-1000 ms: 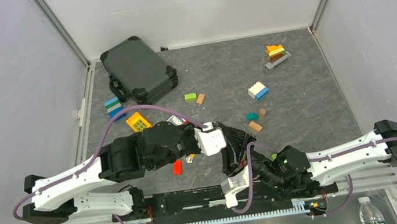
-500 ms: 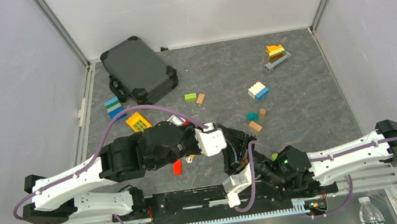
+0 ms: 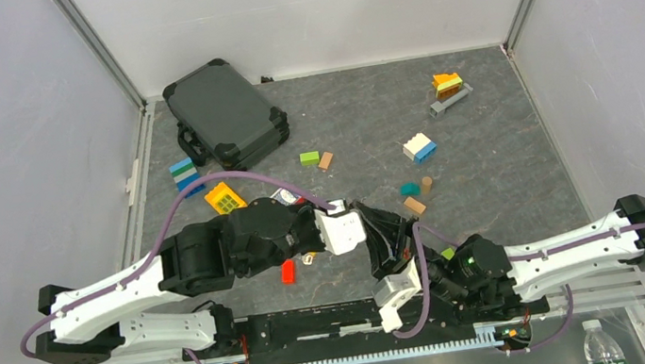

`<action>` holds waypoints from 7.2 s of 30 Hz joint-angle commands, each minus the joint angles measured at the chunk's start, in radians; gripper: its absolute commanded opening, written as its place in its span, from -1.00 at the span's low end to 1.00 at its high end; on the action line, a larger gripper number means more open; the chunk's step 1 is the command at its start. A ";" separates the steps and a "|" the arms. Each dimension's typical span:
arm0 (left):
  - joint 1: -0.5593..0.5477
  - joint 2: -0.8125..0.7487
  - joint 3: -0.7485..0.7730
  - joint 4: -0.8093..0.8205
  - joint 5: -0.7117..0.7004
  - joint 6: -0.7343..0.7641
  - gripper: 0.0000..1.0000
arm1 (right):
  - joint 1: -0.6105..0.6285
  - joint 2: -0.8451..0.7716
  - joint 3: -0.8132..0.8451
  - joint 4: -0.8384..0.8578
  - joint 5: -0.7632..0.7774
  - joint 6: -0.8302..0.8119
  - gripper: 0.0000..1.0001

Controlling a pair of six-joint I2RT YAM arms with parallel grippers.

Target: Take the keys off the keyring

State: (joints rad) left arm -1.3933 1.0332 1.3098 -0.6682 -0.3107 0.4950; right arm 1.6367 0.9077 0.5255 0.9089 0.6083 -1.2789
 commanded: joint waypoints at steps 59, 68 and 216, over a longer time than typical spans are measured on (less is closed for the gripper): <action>-0.009 -0.431 -0.488 0.664 0.592 -0.075 -0.12 | -0.004 -0.390 0.042 -0.435 -0.526 0.727 -1.00; -0.010 -0.392 -0.465 0.686 0.608 -0.057 -0.26 | -0.004 -0.379 0.054 -0.415 -0.638 0.759 -1.00; -0.011 -0.512 -0.374 0.440 0.509 -0.080 -0.22 | -0.049 -0.259 -0.014 -0.250 -0.533 0.953 -1.00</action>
State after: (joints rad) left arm -1.4002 0.5484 0.9924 -0.4385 0.1047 0.4858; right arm 1.5909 0.6781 0.5533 0.3946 0.1696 -0.2859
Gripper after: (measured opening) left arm 0.397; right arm 0.009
